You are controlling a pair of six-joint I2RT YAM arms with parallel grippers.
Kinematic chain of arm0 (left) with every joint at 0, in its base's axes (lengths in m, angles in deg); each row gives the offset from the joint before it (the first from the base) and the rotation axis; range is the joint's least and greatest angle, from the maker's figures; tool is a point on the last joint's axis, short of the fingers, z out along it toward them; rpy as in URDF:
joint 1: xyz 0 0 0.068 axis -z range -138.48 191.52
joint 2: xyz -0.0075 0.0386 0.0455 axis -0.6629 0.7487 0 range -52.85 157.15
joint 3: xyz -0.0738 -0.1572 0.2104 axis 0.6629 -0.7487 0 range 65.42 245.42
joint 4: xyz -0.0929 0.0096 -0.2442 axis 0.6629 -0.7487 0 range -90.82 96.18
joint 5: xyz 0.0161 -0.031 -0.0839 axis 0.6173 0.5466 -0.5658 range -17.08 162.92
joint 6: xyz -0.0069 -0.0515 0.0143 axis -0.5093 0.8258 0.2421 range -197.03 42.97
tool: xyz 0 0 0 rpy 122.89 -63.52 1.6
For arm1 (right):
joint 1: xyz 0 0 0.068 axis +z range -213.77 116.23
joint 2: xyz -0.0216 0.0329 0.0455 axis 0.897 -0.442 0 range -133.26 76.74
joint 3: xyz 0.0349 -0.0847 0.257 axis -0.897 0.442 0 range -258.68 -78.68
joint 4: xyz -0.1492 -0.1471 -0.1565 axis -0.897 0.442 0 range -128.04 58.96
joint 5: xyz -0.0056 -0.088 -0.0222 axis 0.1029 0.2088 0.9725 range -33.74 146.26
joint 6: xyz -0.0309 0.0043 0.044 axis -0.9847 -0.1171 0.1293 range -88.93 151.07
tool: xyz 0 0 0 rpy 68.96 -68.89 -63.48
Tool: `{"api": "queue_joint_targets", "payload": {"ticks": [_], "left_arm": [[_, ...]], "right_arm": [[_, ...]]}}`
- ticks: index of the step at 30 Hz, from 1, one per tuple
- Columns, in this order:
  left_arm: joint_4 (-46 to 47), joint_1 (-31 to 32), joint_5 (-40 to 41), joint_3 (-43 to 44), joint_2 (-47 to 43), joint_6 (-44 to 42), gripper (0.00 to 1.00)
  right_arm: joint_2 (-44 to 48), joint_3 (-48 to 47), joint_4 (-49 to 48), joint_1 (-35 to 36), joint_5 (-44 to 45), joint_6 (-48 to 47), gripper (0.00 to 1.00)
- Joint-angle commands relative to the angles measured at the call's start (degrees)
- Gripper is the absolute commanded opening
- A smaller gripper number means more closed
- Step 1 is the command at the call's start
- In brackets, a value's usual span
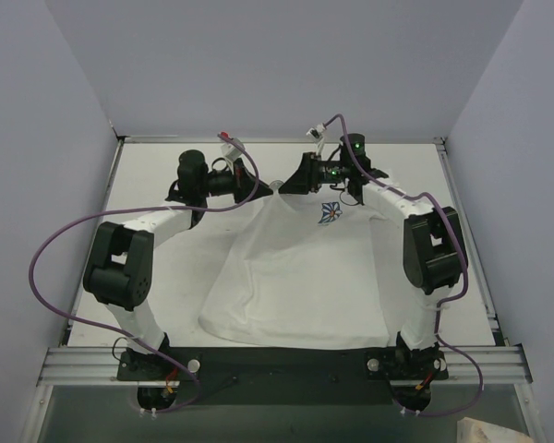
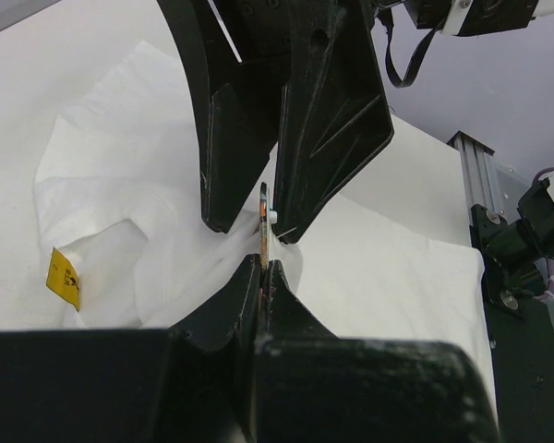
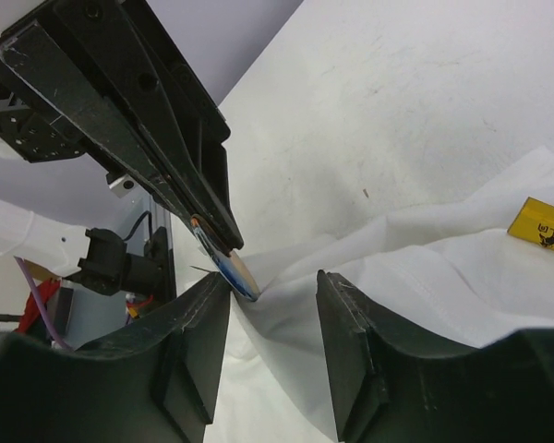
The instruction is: Pin the brooch onto the clothing
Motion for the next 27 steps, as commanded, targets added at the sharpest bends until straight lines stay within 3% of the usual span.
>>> {"api": "queue_joint_targets", "payload": {"ticks": [1, 9, 18, 27], "left_arm": [[4.37, 0.13, -2.43, 1.95, -1.01, 0.79, 0.00], [4.01, 0.13, -2.43, 2.13, -1.10, 0.97, 0.00], [4.01, 0.56, -1.91, 2.30, -1.01, 1.50, 0.00], [4.54, 1.88, 0.82, 1.95, -1.89, 2.37, 0.00]], "right_arm": [[-0.96, -3.65, -2.70, 0.68, -1.22, 0.02, 0.42], [-1.84, -4.97, -1.82, 1.56, -1.13, 0.02, 0.41], [-2.46, -5.76, -0.07, 2.61, 0.18, -0.77, 0.33], [-2.02, -3.57, -1.20, 3.84, 6.50, 0.55, 0.18]]}}
